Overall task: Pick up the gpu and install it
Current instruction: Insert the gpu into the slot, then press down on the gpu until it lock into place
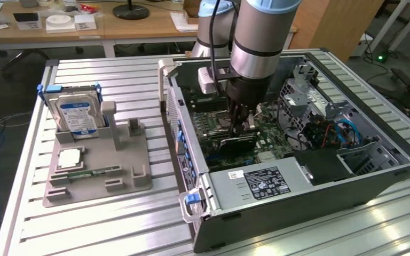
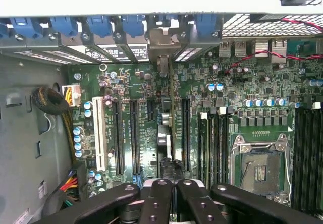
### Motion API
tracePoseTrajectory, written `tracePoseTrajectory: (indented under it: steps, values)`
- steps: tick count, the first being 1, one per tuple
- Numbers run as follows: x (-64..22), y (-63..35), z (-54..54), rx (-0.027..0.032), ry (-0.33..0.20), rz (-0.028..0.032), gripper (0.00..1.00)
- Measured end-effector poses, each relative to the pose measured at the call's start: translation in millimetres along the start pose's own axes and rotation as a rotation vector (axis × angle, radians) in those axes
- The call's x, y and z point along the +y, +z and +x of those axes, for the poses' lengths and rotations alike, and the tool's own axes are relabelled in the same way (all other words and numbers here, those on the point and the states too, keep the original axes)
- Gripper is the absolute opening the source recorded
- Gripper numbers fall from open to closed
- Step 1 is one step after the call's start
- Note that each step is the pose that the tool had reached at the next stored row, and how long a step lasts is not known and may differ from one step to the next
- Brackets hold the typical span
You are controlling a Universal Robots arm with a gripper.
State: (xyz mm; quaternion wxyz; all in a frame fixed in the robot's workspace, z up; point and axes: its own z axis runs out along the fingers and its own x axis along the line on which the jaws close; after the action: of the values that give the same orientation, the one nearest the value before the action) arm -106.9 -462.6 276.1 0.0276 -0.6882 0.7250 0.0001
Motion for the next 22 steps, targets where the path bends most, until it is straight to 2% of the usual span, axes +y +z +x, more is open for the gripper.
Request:
tracePoseTrajectory:
  steps: [18,19,22]
  values:
    - [1.6,-0.2,0.1,0.0003,0.000,-0.0003,0.11]
    - [2.7,-0.1,0.1,0.0002,0.000,-0.0035,0.11]
    - [4.9,-0.3,0.3,0.0012,0.001,-0.0204,0.11]
